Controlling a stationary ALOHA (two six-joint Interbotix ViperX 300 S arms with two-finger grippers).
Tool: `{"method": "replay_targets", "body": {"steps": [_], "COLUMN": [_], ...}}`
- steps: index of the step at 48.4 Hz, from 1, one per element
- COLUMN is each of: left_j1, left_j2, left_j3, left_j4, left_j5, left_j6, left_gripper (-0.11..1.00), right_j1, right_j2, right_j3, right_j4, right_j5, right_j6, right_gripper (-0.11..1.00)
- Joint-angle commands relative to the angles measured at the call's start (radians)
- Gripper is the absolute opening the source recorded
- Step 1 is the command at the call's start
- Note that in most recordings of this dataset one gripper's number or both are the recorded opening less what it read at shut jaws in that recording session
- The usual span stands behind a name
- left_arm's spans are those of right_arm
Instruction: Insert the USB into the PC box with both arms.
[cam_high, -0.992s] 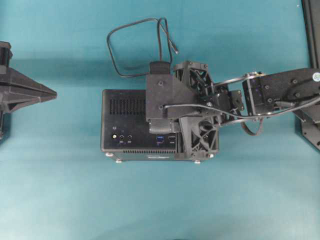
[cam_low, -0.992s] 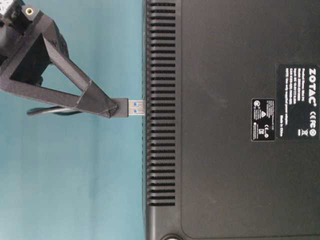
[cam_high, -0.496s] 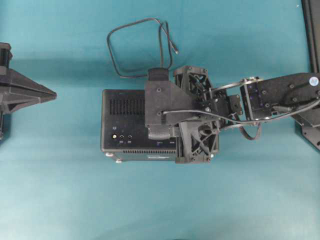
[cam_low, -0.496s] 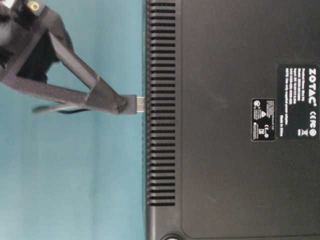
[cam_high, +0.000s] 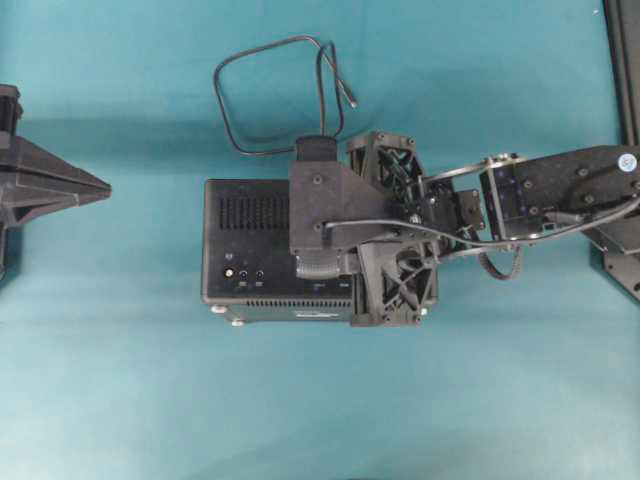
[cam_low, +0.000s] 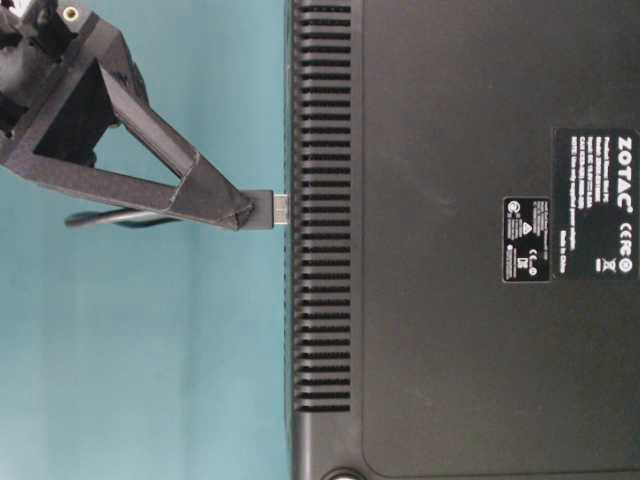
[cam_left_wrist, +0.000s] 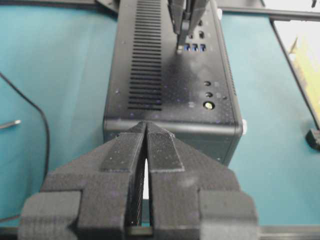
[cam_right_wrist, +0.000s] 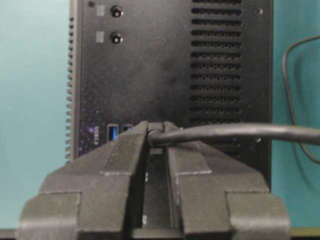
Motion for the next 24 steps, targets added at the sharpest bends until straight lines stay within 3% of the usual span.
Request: {"method": "replay_targets", "body": {"steps": [1, 12, 24], "left_j1": [-0.002, -0.002, 0.000], "left_j2": [0.003, 0.003, 0.005], "left_j3": [-0.015, -0.017, -0.017], "left_j4": [0.003, 0.002, 0.002], "left_j5": [-0.005, -0.005, -0.005], "left_j6": [-0.002, -0.002, -0.002], "left_gripper": [0.00, 0.00, 0.00], "right_j1": [-0.012, -0.003, 0.029], "right_j2": [-0.006, -0.006, -0.006], "right_j3": [0.003, 0.011, 0.009], "right_j4": [0.003, 0.008, 0.048], "right_j5": [0.000, -0.002, -0.003], "right_j6": [0.008, 0.011, 0.011], "right_gripper": [0.13, 0.13, 0.13]}}
